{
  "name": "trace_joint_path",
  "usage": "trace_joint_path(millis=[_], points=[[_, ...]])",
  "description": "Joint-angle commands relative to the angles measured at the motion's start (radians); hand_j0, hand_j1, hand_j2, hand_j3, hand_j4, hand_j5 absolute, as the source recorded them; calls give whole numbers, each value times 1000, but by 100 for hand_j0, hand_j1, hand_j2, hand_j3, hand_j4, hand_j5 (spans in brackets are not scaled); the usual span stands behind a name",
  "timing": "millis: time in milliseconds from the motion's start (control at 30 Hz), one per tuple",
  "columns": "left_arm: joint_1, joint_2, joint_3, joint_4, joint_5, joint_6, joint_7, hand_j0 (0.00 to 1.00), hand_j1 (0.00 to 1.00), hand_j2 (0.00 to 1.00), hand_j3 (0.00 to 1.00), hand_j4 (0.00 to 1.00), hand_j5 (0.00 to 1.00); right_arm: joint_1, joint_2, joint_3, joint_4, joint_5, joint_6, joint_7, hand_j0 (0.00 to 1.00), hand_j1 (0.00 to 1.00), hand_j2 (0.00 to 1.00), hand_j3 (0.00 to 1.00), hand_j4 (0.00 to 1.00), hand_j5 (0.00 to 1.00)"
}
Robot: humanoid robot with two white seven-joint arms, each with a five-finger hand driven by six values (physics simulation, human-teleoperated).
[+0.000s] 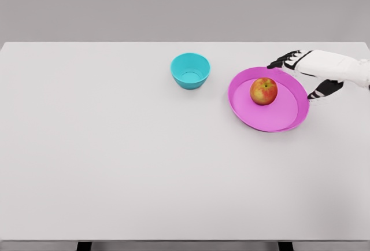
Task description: Put the apple from the pink plate into the blue bowl with your right arm
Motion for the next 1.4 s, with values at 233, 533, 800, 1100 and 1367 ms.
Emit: trace_joint_path(millis=[233,533,800,1100,1367], points=[[0,0,0,0,1,0,0,100,100,100,100,100,100,-94,96,170,172,-3,2,34,100,100,100,100,100,100],[0,0,0,0,1,0,0,100,100,100,100,100,100,-146,142,220,223,-3,2,41,100,100,100,100,100,100],[0,0,0,0,-1,0,0,100,100,100,100,100,100,-166,162,240,256,-1,2,41,100,100,100,100,100,100],[0,0,0,0,-1,0,0,100,100,100,100,100,100,-178,187,268,293,7,2,41,100,100,100,100,100,100],[0,0,0,0,1,0,0,100,100,100,100,100,100,-190,205,274,305,7,2,41,100,100,100,100,100,100]])
